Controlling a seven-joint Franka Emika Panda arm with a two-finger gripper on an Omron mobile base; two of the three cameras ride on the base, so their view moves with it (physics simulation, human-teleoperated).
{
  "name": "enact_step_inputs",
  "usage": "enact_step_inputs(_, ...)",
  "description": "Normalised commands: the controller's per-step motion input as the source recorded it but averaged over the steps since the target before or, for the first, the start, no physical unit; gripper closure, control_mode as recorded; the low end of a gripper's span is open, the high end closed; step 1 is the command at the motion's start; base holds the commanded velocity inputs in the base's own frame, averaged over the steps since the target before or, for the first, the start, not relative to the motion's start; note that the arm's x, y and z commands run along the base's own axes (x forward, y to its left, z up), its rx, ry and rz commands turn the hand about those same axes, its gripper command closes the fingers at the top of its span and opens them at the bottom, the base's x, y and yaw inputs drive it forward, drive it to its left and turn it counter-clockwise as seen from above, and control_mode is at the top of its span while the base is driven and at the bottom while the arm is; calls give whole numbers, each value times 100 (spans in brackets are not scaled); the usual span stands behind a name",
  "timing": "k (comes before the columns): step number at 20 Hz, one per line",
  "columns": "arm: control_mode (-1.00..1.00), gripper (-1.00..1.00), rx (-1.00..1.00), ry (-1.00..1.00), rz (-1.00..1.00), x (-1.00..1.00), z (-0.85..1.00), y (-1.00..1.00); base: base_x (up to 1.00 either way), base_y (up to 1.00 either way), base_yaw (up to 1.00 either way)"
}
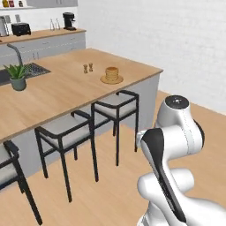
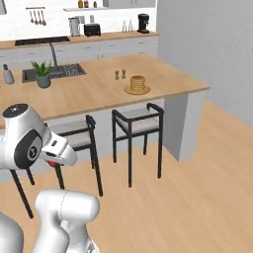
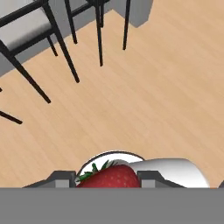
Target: Take the strawberry from the fridge and place it on top of the pancake, located on the dining counter.
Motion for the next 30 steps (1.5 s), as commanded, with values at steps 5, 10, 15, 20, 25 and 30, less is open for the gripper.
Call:
enact_step_inputs(5, 100, 100, 0, 0, 0, 0, 0, 0, 100, -100, 42)
enact_step_inputs(10, 100, 100, 0, 0, 0, 0, 0, 0, 100, -100, 48)
enact_step_inputs(15, 100, 100, 0, 0, 0, 0, 0, 0, 98, -100, 41)
enact_step_inputs(20, 100, 100, 0, 0, 0, 0, 0, 0, 70, -100, 33)
enact_step_inputs(25, 100, 100, 0, 0, 0, 0, 0, 0, 43, -69, 20)
enact_step_inputs(30, 100, 100, 0, 0, 0, 0, 0, 0, 25, -20, -4)
